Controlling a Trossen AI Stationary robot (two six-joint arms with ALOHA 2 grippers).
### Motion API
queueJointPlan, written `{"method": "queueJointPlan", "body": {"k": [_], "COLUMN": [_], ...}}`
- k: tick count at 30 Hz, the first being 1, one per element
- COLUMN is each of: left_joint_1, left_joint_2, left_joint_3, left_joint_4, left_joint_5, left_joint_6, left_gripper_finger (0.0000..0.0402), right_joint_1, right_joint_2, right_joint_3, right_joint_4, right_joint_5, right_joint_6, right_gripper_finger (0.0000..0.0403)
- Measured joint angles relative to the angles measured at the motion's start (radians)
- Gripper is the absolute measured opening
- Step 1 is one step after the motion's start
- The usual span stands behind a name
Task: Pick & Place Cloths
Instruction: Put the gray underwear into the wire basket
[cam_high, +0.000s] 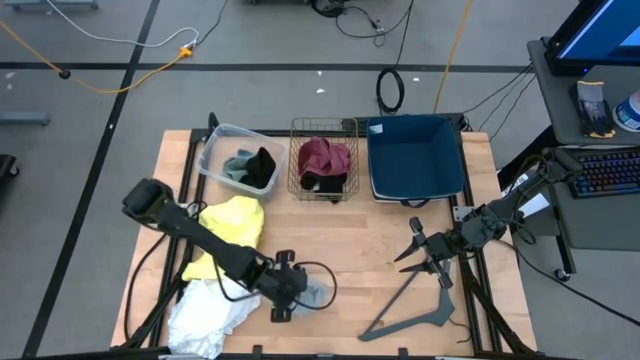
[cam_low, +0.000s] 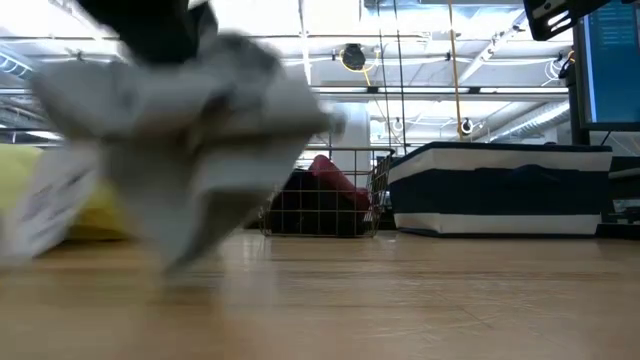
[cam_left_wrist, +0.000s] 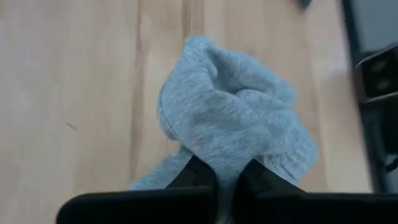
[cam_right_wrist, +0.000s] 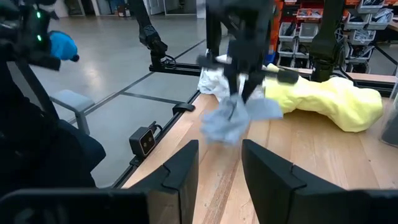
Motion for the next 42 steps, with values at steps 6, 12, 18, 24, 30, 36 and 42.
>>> {"method": "queueJointPlan", "body": {"k": [6, 12, 18, 24, 30, 36, 42], "left_joint_1": [-0.021, -0.061, -0.103, -0.122, -0.120, -0.088, 0.005], "left_joint_2": [-0.127, -0.201, -0.223, -0.221, -0.221, -0.221, -0.221], "left_joint_3": [0.002, 0.002, 0.004, 0.003, 0.003, 0.003, 0.004], "left_joint_4": [0.047, 0.149, 0.271, 0.396, 0.498, 0.548, 0.551], "left_joint_5": [-0.071, -0.092, -0.056, 0.052, 0.029, -0.154, -0.295], "left_joint_6": [0.118, 0.339, 0.551, 0.706, 0.800, 0.837, 0.839], "left_gripper_finger": [0.0007, 0.0009, 0.0009, 0.0006, 0.0006, 0.0010, 0.0010], "right_joint_1": [0.000, 0.000, 0.000, 0.000, 0.000, 0.000, 0.000], "right_joint_2": [0.000, 0.000, 0.000, 0.000, 0.000, 0.000, 0.000], "right_joint_3": [0.000, 0.000, 0.000, 0.000, 0.000, 0.000, 0.000], "right_joint_4": [-0.008, -0.008, -0.008, -0.008, -0.007, -0.007, -0.007], "right_joint_5": [0.000, 0.000, 0.000, 0.000, 0.000, 0.000, 0.000], "right_joint_6": [0.000, 0.000, 0.000, 0.000, 0.000, 0.000, 0.000], "right_gripper_finger": [0.0114, 0.0114, 0.0114, 0.0114, 0.0114, 0.0114, 0.0114]}}
